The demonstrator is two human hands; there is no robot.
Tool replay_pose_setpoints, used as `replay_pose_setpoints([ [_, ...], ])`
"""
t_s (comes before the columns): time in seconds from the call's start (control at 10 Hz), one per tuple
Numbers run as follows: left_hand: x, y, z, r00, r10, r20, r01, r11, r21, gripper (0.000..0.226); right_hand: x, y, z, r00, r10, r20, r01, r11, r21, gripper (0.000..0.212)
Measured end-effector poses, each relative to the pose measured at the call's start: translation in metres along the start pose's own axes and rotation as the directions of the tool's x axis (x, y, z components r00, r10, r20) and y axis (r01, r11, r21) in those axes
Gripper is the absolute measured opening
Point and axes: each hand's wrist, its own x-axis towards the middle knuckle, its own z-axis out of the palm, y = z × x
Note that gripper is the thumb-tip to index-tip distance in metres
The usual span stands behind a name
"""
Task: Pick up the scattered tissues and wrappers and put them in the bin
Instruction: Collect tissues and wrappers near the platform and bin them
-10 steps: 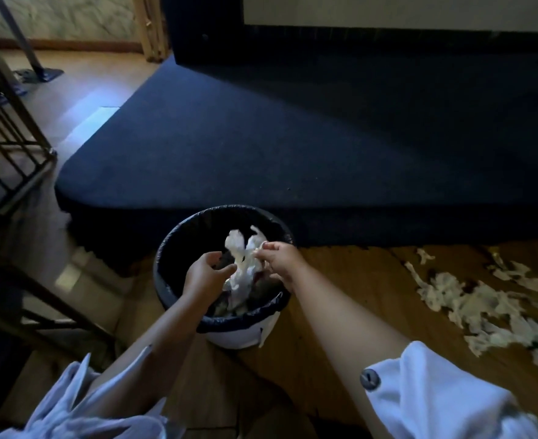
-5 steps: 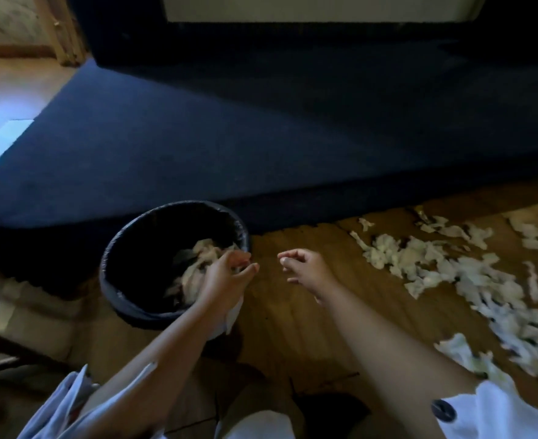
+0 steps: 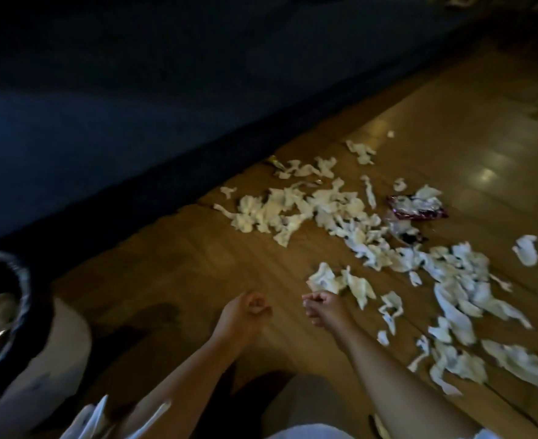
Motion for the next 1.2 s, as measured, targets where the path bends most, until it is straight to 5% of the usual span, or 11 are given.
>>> replay_pose_setpoints([
  [0.3, 0.073, 0.030, 0.082, 0.964, -0.113, 0.243, 0.115, 0.993, 0.006, 0.008, 0.087, 0.066, -0.096, 0.963, 0.148, -0.225, -0.159, 0.987, -0.034, 0.022],
  [0.5, 0.124, 0.032, 0.123, 0.962, -0.062, 0.265, 0.035, 0.994, 0.107, 0.016, 0.159, 0.086, -0.121, 0.952, 0.030, -0.305, -0.147, 0.918, -0.368, 0.042],
  [0.7, 0.186, 0.025, 0.171, 0.991, -0.067, 0.118, 0.055, 0.992, 0.109, 0.056, 0.200, 0.103, -0.122, 0.970, -0.151, -0.190, -0.024, 0.721, -0.692, 0.039],
  [0.8, 0.212, 0.027, 0.193, 0.995, 0.009, 0.094, -0.040, 0.942, 0.334, 0.078, 0.193, 0.111, -0.125, 0.959, -0.035, -0.280, -0.114, 0.859, -0.499, 0.032],
  [0.9, 0.235, 0.021, 0.213, 0.988, 0.033, 0.149, -0.097, 0.890, 0.446, 0.086, 0.186, 0.121, -0.139, 0.911, -0.152, -0.384, -0.069, 0.861, -0.504, 0.024],
  [1.0, 0.246, 0.014, 0.226, 0.978, -0.062, 0.197, -0.055, 0.840, 0.540, 0.079, 0.180, 0.137, -0.162, 0.821, -0.233, -0.522, -0.089, 0.850, -0.519, 0.022],
  [1.2, 0.245, 0.001, 0.233, 0.980, -0.042, 0.196, -0.072, 0.840, 0.539, 0.034, 0.176, 0.166, -0.172, 0.911, -0.109, -0.398, -0.102, 0.876, -0.471, 0.019],
])
